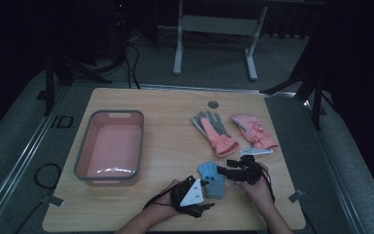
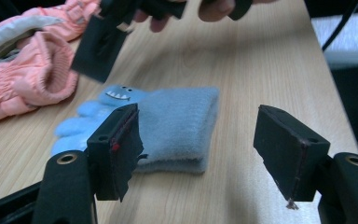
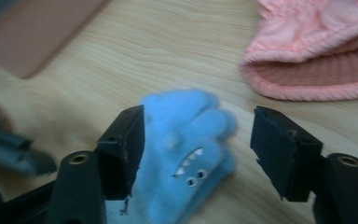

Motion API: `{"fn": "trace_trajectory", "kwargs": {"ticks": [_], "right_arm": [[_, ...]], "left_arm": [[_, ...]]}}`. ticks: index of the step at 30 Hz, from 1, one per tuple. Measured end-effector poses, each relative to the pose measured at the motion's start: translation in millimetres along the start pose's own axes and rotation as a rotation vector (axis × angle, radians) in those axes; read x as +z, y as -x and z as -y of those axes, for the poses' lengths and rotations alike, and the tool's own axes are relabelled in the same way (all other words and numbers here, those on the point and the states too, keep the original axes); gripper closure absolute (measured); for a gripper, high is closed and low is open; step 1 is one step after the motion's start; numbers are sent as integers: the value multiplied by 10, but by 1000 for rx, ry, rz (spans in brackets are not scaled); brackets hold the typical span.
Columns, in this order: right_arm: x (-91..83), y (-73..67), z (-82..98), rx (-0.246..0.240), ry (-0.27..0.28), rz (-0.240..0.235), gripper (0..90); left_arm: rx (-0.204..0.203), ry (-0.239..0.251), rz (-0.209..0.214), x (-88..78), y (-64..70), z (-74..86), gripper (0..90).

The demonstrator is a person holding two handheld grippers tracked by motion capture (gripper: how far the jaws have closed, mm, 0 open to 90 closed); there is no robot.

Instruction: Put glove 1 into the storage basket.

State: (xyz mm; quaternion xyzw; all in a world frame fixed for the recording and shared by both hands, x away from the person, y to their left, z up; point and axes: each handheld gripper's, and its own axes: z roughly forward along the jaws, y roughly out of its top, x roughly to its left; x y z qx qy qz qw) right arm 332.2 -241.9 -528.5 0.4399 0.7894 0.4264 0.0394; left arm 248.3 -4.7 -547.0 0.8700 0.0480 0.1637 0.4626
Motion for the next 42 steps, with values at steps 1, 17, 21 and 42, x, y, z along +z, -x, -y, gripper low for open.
{"fn": "trace_trajectory", "kwargs": {"ticks": [1, 17, 21, 42], "right_arm": [[23, -3, 4, 0, -6, -3, 382], [294, -206, 150, -150, -70, 102, 403], [289, -214, 143, -152, -85, 65, 585], [222, -132, -20, -76, -86, -89, 830]], "left_arm": [[9, -3, 6, 24, 5, -9, 329], [104, -131, 29, 260, -12, -14, 466], [89, -139, 13, 274, -26, -5, 514], [-53, -161, 96, 117, -304, -189, 775]]}}
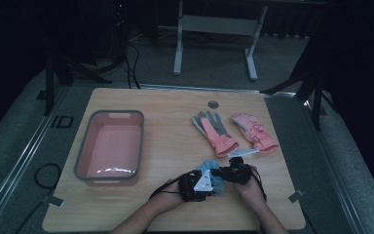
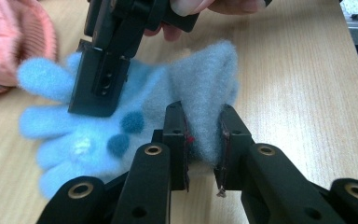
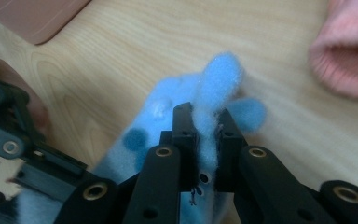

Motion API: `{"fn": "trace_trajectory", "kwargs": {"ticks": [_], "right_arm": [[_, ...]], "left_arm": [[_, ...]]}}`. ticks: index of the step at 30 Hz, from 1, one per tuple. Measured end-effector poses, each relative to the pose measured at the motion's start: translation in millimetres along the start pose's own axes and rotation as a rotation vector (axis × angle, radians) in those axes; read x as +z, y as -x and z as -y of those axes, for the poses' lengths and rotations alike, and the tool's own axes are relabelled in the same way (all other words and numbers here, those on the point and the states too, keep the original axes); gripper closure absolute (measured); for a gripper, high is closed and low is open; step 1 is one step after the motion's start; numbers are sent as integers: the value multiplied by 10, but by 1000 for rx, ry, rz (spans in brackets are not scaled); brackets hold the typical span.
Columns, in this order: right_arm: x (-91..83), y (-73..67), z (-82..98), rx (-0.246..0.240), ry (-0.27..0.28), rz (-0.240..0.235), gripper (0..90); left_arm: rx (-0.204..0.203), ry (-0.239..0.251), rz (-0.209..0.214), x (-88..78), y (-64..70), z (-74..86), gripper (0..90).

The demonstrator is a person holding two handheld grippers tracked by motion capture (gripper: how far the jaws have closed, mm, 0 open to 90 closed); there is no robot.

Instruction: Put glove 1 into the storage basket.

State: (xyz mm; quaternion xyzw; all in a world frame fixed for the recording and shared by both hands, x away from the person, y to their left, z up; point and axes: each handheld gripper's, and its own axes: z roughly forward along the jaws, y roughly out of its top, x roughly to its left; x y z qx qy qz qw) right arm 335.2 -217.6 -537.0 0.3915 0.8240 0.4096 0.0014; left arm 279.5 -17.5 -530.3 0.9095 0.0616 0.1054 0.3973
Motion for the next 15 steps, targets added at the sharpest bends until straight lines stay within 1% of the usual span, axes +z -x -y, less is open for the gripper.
{"fn": "trace_trajectory", "kwargs": {"ticks": [3, 4, 6, 7, 9, 10, 11, 12, 14, 15], "right_arm": [[-42, -35, -71, -23, 10, -3, 835], [-55, -44, -94, -24, 18, -4, 837], [-75, -61, -142, -24, 25, -11, 839], [-86, -69, -166, -22, 34, -19, 840], [-94, -81, -192, -25, 39, -18, 840], [-104, -92, -218, -24, 45, -19, 841], [-116, -117, -274, -32, 57, -21, 841], [-120, -130, -305, -36, 60, -22, 842], [-131, -158, -370, -41, 72, -24, 842], [-134, -176, -403, -49, 73, -24, 842]], "left_arm": [[11, 1, -10, -91, -33, -43, 776], [13, 5, -13, -117, -41, -55, 776], [25, -3, -22, -164, -59, -78, 776], [22, 1, -28, -184, -63, -87, 776], [27, -2, -34, -205, -71, -97, 776], [28, 1, -41, -248, -91, -113, 776], [31, -4, -45, -271, -105, -120, 776], [37, -9, -53, -292, -116, -128, 777], [35, -8, -56, -345, -145, -142, 777], [40, -9, -66, -373, -157, -149, 776]]}}
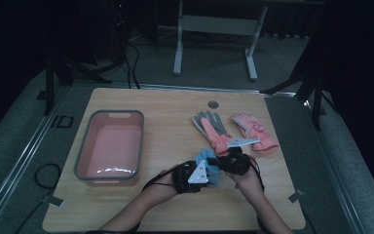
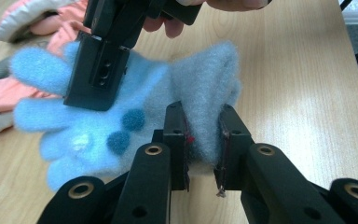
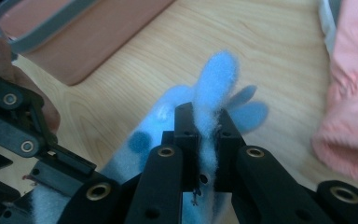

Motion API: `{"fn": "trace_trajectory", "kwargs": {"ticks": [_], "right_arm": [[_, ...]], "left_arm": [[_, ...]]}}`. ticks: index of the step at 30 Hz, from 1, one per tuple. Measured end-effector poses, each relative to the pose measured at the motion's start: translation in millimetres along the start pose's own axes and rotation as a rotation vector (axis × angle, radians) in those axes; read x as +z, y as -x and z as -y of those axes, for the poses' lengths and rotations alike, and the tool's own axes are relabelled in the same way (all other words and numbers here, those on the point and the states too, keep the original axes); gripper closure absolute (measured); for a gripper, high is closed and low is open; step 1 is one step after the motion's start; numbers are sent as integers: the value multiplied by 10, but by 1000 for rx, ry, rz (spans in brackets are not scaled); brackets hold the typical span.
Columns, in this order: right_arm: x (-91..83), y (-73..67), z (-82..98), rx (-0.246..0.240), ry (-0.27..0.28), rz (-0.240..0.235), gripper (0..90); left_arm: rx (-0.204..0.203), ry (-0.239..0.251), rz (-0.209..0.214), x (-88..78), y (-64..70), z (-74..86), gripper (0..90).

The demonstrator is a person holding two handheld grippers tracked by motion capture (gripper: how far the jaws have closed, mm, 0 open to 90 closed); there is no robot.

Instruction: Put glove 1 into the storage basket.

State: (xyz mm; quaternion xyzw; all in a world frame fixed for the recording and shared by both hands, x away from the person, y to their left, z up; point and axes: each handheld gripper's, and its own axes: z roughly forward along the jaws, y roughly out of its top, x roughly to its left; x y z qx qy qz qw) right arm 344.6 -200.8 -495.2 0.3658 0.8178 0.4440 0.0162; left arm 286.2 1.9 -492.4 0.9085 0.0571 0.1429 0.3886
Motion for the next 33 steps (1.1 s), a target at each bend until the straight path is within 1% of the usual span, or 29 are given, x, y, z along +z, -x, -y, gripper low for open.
{"fn": "trace_trajectory", "kwargs": {"ticks": [4, 7, 8, 11, 14, 15, 17, 19, 21, 23, 25, 27, 28, 33], "right_arm": [[-6, -60, -138, -13, 20, -8, 843], [-1, -91, -233, -17, 34, -20, 843], [5, -104, -261, -21, 37, -22, 843], [25, -137, -325, -20, 42, -27, 843], [54, -164, -346, -18, 40, -29, 844], [68, -170, -334, -22, 35, -27, 844], [102, -156, -296, -14, 22, -34, 845], [123, -152, -268, -11, 18, -29, 845], [128, -148, -271, -5, 22, -34, 845], [126, -157, -302, -4, 29, -39, 845], [118, -178, -351, -14, 33, -41, 845], [113, -205, -405, -23, 41, -42, 845], [113, -214, -433, -28, 45, -43, 845], [108, -247, -555, -26, 67, -52, 845]], "left_arm": [[5, -3, -15, -125, -66, -13, 777], [-8, 9, -25, -211, -111, -7, 777], [-3, 8, -34, -238, -123, -5, 777], [-8, 8, -41, -298, -144, 1, 778], [-11, 7, -42, -318, -135, 25, 778], [-17, 11, -40, -308, -117, 41, 778], [-15, 8, -35, -285, -96, 86, 777], [-24, 8, -31, -285, -106, 121, 777], [-33, 12, -33, -309, -127, 128, 777], [-33, 11, -37, -348, -151, 117, 778], [-17, -1, -47, -390, -172, 97, 778], [-18, 1, -53, -434, -198, 82, 778], [-15, 0, -63, -464, -215, 74, 777], [-16, 5, -83, -564, -270, 53, 778]]}}
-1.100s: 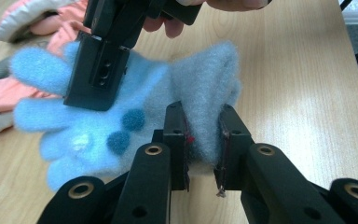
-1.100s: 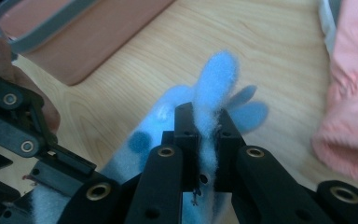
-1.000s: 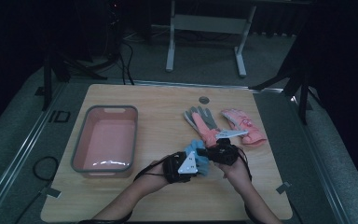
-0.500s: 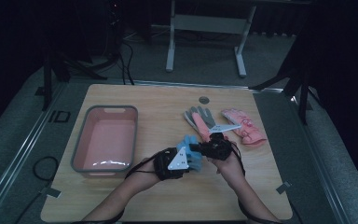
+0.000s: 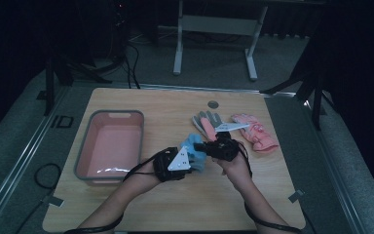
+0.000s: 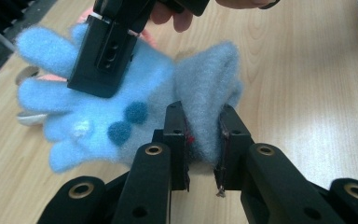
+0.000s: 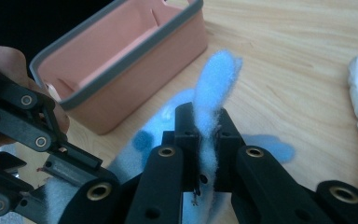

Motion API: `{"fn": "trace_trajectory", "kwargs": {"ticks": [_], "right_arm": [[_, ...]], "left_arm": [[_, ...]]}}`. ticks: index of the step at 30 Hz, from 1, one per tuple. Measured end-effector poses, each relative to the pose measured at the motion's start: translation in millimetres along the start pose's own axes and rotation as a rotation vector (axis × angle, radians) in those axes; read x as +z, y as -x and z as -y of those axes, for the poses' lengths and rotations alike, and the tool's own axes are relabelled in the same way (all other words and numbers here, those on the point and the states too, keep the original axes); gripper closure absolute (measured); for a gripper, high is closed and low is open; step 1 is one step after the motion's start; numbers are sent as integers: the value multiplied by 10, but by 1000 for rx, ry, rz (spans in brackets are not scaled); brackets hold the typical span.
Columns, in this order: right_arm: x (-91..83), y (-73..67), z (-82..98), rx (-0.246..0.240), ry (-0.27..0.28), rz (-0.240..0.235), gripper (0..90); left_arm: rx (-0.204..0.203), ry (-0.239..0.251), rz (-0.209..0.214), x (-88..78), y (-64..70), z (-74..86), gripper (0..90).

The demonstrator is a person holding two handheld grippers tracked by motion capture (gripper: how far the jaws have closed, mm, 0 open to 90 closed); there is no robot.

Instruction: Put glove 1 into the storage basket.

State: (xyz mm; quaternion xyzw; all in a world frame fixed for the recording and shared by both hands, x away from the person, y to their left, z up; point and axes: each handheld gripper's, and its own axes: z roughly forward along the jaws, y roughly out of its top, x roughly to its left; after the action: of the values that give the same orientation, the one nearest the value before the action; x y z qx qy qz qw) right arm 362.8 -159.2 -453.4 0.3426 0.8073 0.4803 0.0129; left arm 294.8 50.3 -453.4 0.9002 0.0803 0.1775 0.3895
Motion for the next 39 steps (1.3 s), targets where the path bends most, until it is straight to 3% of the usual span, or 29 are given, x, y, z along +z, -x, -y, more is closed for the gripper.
{"fn": "trace_trajectory", "kwargs": {"ticks": [19, 39], "right_arm": [[306, -195, -429, -41, 9, -44, 844], [807, -604, -839, -92, -5, -111, 844]], "left_arm": [[-26, -19, -82, -405, -213, 160, 778], [-74, -46, -175, -984, -335, 498, 778]]}}
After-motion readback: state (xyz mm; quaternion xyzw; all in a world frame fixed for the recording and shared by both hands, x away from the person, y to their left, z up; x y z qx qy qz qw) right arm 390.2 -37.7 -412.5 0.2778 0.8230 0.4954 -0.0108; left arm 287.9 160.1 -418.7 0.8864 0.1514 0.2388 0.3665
